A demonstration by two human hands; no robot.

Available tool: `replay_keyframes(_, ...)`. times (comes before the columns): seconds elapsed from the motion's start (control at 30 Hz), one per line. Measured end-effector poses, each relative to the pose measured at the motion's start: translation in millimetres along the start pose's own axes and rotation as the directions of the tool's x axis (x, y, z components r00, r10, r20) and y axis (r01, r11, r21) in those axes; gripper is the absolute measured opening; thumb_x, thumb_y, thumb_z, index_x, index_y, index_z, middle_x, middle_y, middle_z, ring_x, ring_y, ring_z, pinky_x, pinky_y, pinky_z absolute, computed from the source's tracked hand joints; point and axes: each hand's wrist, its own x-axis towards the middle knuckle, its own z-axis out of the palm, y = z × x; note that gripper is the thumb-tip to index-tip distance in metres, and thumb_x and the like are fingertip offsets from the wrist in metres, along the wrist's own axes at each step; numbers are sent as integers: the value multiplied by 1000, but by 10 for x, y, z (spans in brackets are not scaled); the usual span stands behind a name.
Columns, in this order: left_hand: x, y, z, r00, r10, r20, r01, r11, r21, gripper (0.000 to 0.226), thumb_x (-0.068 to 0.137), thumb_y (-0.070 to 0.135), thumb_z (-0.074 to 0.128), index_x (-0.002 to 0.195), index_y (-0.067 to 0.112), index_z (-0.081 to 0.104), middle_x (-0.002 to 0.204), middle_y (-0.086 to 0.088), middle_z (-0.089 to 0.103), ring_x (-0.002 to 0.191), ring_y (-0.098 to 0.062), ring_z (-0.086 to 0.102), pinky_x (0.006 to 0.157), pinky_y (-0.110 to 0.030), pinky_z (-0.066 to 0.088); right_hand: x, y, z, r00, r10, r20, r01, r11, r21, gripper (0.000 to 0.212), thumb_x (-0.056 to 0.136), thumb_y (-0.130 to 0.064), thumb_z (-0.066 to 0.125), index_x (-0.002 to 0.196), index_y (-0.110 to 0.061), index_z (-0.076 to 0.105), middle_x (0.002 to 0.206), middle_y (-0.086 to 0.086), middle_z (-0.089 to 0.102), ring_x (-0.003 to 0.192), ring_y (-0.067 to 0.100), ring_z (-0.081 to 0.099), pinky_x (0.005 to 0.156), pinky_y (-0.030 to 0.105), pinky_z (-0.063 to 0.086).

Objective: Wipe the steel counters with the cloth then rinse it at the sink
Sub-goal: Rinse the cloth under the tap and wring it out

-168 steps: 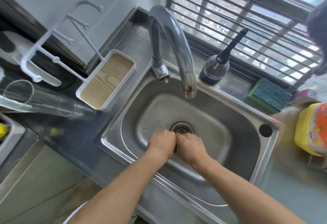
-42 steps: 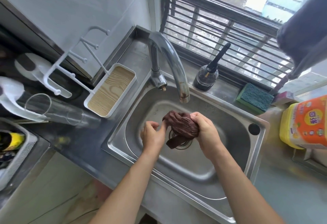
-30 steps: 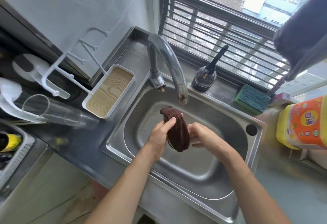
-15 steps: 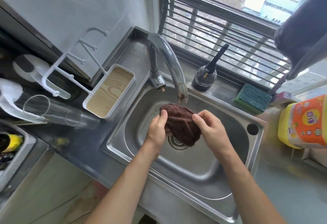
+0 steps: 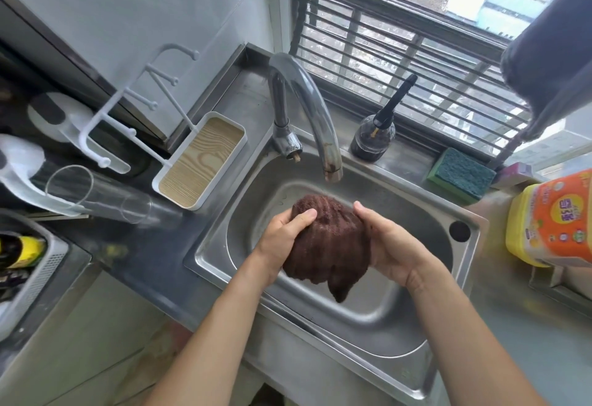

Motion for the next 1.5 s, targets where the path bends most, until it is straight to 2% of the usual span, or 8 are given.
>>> replay_keyframes(0.27,47,28,-154,880,127,-457,-116,992,53,29,102,26,53,86,4,60,75,-6,60,66,-14,61,50,-20,50,-12,4,-201,969,-201,-143,211,976,57,39,94,-32,65,120,-3,67,96,15,66,71,23,66,51,30,53)
replay_keyframes(0.4,101,-21,-185,822,244,-514,-143,963,228,33,103,33,50,90,4,61,83,-8,63,79,-24,64,65,-24,56,0,54,-195,936,-294,-195,299,954,-2,37,82,-22,80,112,-8,64,100,17,66,83,28,66,74,42,55)
replay_keyframes(0.63,79,-30,-22,930,-357,86,367,887,-282,62,103,56,27,125,5,55,118,-24,66,98,-32,65,85,-39,51,35,49,-93,916,-389,-100,402,894,200,21,96,-11,53,116,-12,58,102,11,70,85,21,65,69,30,57)
replay_keyframes(0.8,115,-144,94,872,-462,162,474,879,-44,64,88,75,46,83,16,70,76,-6,64,51,-14,49,45,-23,30,77,46,47,866,-495,-79,430,814,-390,29,83,-4,56,102,-19,71,86,-5,65,73,10,54,68,21,46)
replay_keyframes(1.03,183,-152,35,900,-324,-291,324,945,-47,27,78,19,81,95,2,68,55,-8,60,32,-13,46,36,-14,25,146,36,-12,693,-666,-277,112,479,-870,41,80,0,64,107,-26,80,93,1,60,86,14,57,82,13,37)
replay_keyframes(1.17,94,44,15,895,-422,146,446,856,-262,26,96,32,58,86,11,68,68,-5,70,50,-14,64,43,-19,48,168,24,-13,666,-678,-312,197,563,-803,35,75,-11,64,97,-34,79,92,2,69,87,21,67,87,29,53)
replay_keyframes(1.37,189,-4,88,961,-268,68,275,946,-170,32,81,32,71,106,12,69,101,-15,69,78,-21,66,58,-29,55,214,30,-12,812,-524,-256,404,822,-402,37,84,-3,52,108,-21,74,97,22,72,83,37,70,79,47,63)
replay_keyframes(1.5,131,41,95,947,-234,220,289,918,-270,28,87,17,54,108,5,67,99,-18,70,78,-25,69,62,-29,59,269,83,-149,935,-192,-299,159,978,-132,36,101,-11,37,118,-7,68,106,18,70,83,28,68,77,40,57)
